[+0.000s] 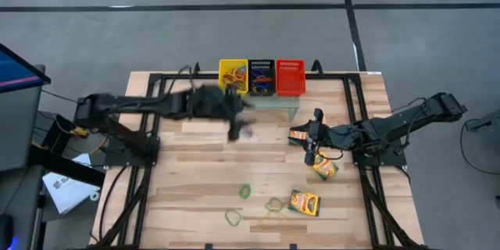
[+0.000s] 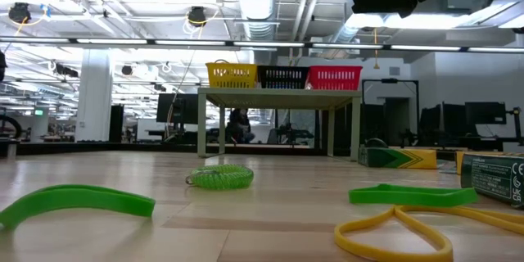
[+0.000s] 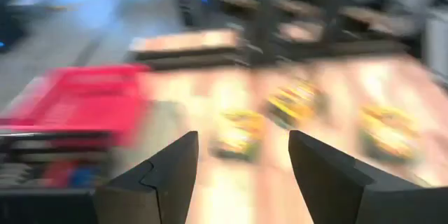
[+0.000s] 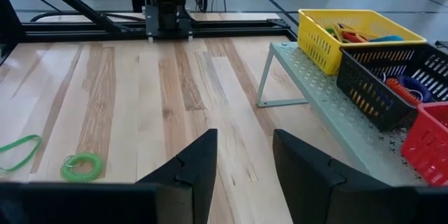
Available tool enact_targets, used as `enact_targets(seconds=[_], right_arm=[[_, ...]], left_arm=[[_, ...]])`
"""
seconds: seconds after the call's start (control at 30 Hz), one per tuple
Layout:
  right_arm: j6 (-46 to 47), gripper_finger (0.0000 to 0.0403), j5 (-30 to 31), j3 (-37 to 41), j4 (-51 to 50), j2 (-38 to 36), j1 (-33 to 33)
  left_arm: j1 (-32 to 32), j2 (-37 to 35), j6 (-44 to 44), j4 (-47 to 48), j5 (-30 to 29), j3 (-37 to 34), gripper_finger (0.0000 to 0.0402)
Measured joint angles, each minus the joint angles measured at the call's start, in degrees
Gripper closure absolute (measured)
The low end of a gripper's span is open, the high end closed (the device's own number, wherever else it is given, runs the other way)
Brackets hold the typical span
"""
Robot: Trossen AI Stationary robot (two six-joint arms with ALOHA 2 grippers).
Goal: Pick & Place Office Desk Supplies
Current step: Put the green spring keychain into the black bin on the shelf
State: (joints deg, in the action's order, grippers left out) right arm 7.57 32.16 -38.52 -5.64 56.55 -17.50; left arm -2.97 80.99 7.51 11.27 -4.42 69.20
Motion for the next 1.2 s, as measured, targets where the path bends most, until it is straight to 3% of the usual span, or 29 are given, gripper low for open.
enact_targets(seconds=[0.2, 0.47, 0.73, 1.2], right_arm=[[1.48, 0.0267, -0.15, 0.0, 0.01, 0.0, 0.19], [1.49, 0.0267, -0.35, 0.0, 0.01, 0.0, 0.42], [1.49, 0.0267, -0.49, 0.0, -0.26, 0.0, 0.42], [1.51, 0.0267, -0.63, 0.0, -0.63, 0.0, 0.42]], left_arm=[[14.53, -2.72, -6.36, -4.42, 0.27, -10.69, 0.0187], [27.63, -1.86, -17.51, -29.66, -8.23, -27.02, 0.0188], [30.07, -1.92, -21.49, -38.73, -9.66, -31.7, 0.0188], [30.56, -1.88, -21.49, -39.31, -8.77, -31.7, 0.0188]])
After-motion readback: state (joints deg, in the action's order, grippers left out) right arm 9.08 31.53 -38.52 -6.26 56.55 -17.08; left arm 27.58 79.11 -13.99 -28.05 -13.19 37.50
